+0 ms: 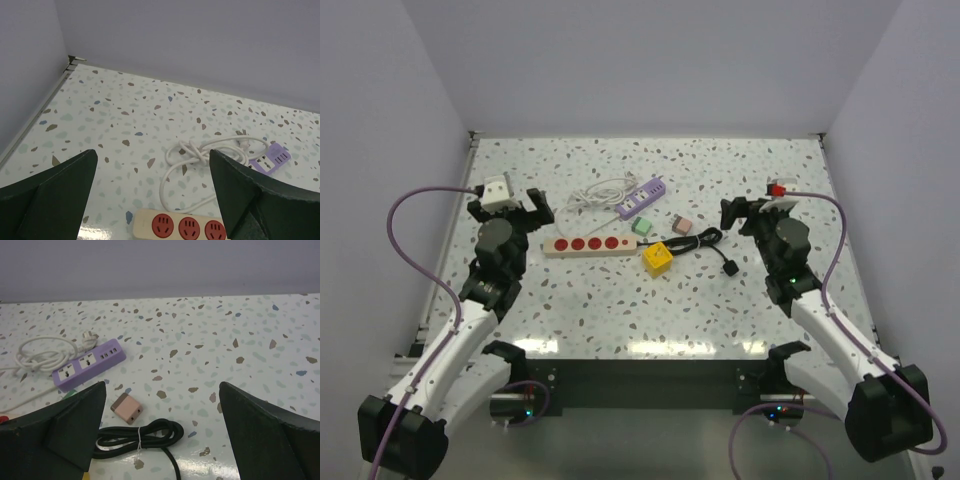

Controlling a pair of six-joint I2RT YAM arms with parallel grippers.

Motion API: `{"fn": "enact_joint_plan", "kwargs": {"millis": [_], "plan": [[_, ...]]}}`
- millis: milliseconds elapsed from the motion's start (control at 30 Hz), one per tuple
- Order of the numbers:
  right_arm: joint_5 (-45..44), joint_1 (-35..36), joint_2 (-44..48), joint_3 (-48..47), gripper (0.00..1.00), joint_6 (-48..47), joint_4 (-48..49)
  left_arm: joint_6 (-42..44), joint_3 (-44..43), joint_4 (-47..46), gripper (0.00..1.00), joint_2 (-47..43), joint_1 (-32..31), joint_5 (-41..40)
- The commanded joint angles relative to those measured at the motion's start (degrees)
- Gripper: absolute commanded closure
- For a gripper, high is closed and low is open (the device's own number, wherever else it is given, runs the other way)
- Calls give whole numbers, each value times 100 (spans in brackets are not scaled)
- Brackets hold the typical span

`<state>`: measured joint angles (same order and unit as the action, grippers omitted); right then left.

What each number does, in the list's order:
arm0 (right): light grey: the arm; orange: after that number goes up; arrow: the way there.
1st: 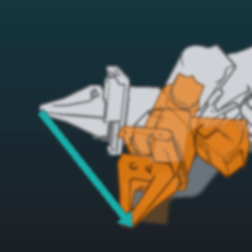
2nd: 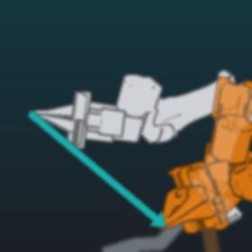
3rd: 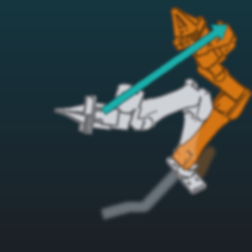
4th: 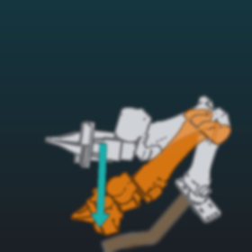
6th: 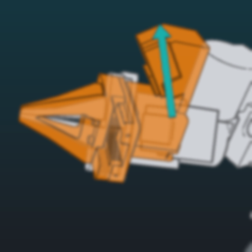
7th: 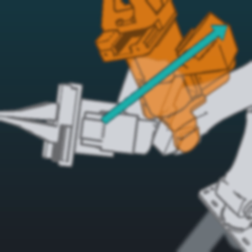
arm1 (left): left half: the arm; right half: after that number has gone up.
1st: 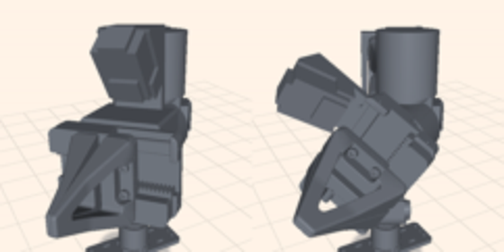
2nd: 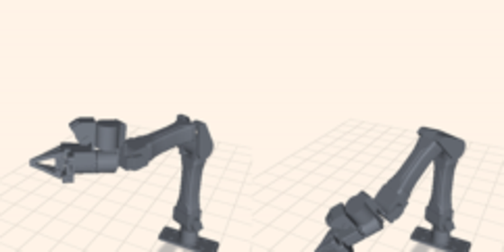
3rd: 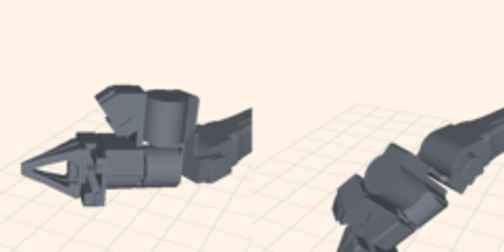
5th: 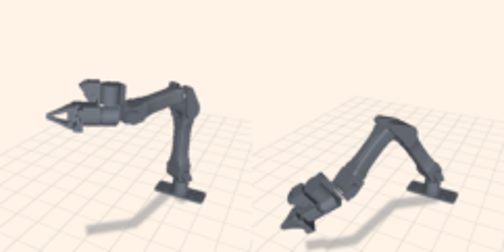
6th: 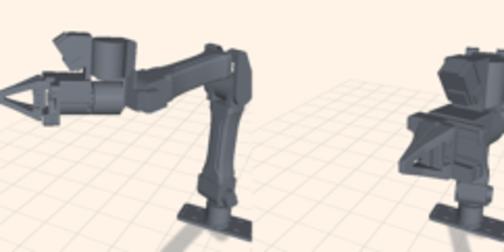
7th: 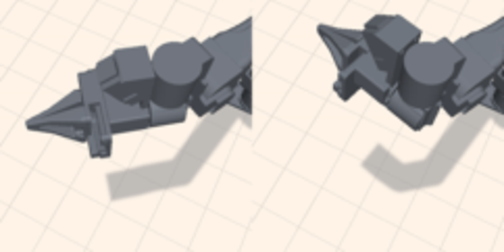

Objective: Insert the plug

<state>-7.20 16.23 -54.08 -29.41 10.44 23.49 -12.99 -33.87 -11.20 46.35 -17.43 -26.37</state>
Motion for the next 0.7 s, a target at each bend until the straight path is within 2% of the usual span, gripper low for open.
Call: {"fn": "enact_joint_plan", "kwargs": {"millis": [0, 367, 500, 667], "plan": [[123, 3, -49, -276, 1, -42, 25, -72, -103, -40, 0, 6, -6, -70], [307, 3, -128, -329, 1, -94, 7, -72, -129, 21, 0, 14, -6, -132], [868, 3, -365, -469, 1, -270, -10, 86, -208, 109, 0, 234, -6, 439], [1687, 47, -1506, -1118, 1, -455, -431, 192, -401, 197, 0, 708, -6, 1255]]}}
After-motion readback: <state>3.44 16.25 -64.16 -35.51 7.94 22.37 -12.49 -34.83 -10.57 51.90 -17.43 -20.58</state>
